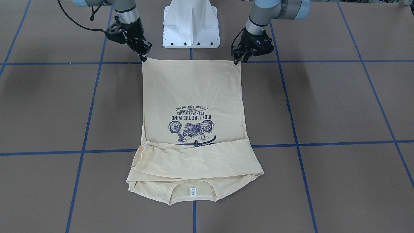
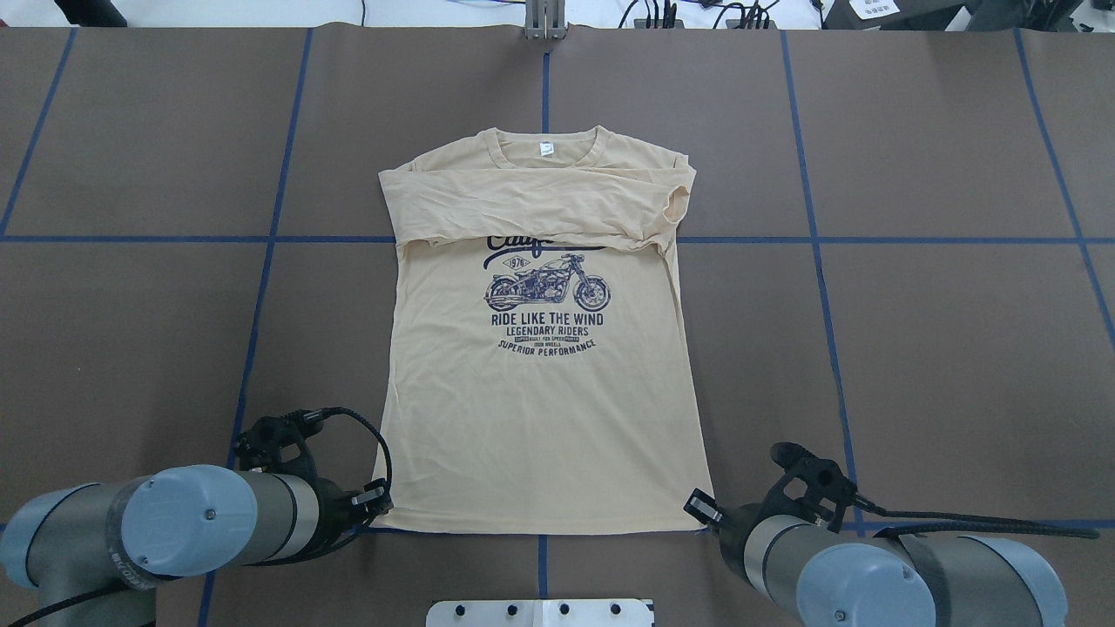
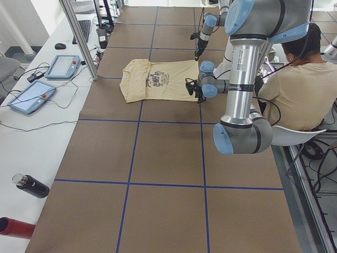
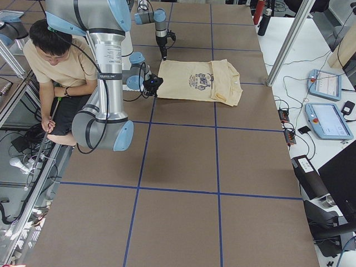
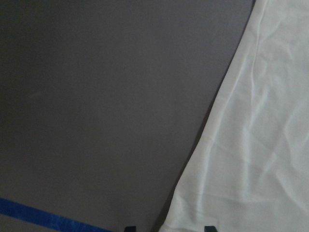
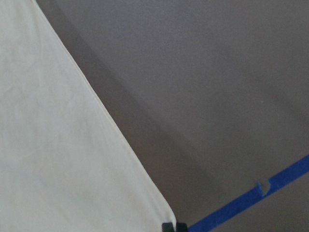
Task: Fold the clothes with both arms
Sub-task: 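Move the left gripper down to the hem corner nearest the robot, then grasp both hem corners with the left and right grippers, then lift the hem with both grippers and fold it toward the collar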
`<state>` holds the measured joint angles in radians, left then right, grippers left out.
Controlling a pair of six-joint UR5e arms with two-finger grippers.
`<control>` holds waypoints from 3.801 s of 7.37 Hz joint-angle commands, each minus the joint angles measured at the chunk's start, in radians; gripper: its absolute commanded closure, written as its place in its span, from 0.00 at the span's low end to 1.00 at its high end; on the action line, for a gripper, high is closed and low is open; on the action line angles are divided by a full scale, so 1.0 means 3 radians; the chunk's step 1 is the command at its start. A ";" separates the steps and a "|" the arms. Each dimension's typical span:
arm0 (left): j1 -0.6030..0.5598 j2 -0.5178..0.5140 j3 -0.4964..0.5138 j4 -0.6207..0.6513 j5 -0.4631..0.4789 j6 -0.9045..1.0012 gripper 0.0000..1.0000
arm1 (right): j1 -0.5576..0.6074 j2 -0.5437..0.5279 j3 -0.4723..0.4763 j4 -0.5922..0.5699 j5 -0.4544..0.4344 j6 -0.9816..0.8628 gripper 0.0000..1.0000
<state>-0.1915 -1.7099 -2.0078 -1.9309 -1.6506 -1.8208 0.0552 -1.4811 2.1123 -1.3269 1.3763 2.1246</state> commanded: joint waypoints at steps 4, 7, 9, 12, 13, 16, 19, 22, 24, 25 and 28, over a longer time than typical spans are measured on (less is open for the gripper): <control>0.0045 -0.0007 0.0010 0.0004 0.0000 0.0000 0.52 | 0.0000 -0.0002 0.0000 0.0000 0.0004 0.0000 1.00; 0.0066 -0.0002 0.0010 0.0009 0.0000 0.0000 0.53 | 0.0000 -0.0002 0.0026 0.0000 0.0004 0.0000 1.00; 0.0066 -0.0002 0.0010 0.0009 -0.0005 0.0000 0.64 | 0.0000 -0.0002 0.0026 0.0000 0.0004 0.0000 1.00; 0.0066 -0.0007 -0.0011 0.0009 -0.0005 0.0000 1.00 | 0.0000 -0.0002 0.0026 0.0000 0.0004 0.0000 1.00; 0.0056 -0.0007 -0.0087 0.0009 -0.0010 -0.0005 1.00 | 0.0000 0.0003 0.0031 0.0000 0.0004 0.0000 1.00; 0.0056 0.0019 -0.0693 0.0426 -0.0046 -0.0010 1.00 | -0.0020 -0.0038 0.0265 -0.0005 0.0009 0.0010 1.00; 0.0005 0.0034 -0.1251 0.0688 -0.0367 -0.0138 1.00 | -0.0031 -0.0466 0.0898 -0.0010 0.0173 0.0015 1.00; -0.0495 -0.0109 -0.1061 0.0751 -0.0491 0.0391 1.00 | 0.0895 -0.0183 0.0641 -0.0010 0.0976 -0.0259 1.00; -0.1132 -0.0552 -0.0455 0.0766 -0.0623 0.0918 1.00 | 0.1669 0.0435 -0.0103 -0.0015 0.1552 -0.0765 1.00; -0.1247 -0.0787 -0.0066 0.0766 -0.0786 0.1280 1.00 | 0.1875 0.0660 -0.0371 -0.0061 0.1624 -0.0980 1.00; -0.1759 -0.1132 0.0582 0.0623 -0.0879 0.1579 1.00 | 0.2254 0.1383 -0.1041 -0.0588 0.1656 -0.1599 1.00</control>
<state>-0.6622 -2.0254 -1.8819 -1.7338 -1.8996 -1.3879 0.6792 -1.1336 1.8833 -1.4695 1.8688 1.7186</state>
